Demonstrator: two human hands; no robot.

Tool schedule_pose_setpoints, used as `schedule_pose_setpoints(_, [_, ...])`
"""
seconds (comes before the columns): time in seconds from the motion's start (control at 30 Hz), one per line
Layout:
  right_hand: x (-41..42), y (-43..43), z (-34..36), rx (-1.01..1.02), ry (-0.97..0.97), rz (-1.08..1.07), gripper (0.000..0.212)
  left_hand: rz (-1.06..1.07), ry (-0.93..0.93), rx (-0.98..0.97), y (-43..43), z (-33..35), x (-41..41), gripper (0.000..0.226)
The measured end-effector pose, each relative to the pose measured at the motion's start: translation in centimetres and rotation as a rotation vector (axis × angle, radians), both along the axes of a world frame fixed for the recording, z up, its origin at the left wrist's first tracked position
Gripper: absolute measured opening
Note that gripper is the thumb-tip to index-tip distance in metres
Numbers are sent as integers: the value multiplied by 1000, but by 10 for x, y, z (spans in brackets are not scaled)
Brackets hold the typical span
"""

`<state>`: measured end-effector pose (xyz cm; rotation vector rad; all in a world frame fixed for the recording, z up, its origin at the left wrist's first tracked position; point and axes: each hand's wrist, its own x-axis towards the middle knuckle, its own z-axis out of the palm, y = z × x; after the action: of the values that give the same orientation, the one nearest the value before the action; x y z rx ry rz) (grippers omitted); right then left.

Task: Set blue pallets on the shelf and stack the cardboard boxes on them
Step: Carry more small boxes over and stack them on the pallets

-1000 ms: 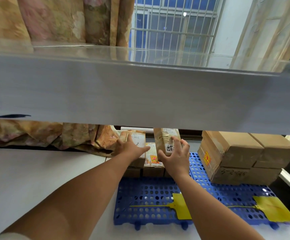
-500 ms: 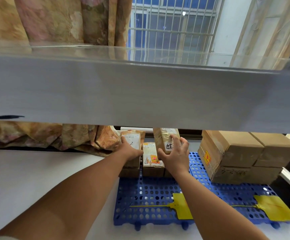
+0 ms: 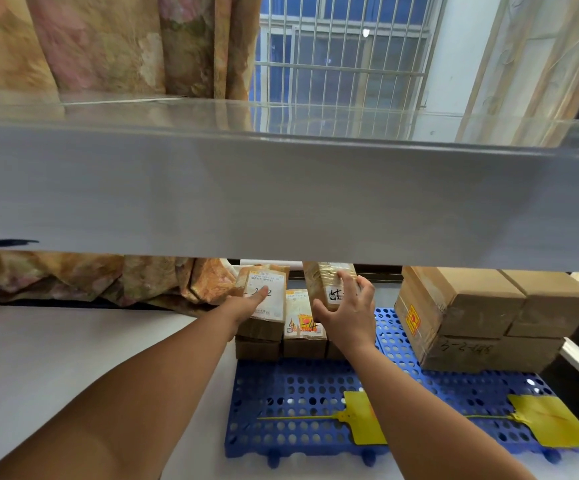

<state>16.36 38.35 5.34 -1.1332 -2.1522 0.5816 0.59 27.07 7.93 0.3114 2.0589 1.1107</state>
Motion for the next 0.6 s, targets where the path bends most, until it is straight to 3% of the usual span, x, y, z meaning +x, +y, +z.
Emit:
schedule_pose_setpoints(0.13, [2,2,-1,-6,-2,1,66,96,-175,60,-2,-11,-1,72])
schedule_pose_setpoints(0.27, [3,1,-2,-21,-13,1,66,96,-165,104,-1,-13,8,52])
schedule_pose_setpoints(0.43, [2,2,-3,-57,-39,27,69,134,-162,194,3,-18,9,45])
schedule_pose_setpoints(0.6, [1,2,-3,-89,-88,42,73,167,-72,306,11,-34,-8,52])
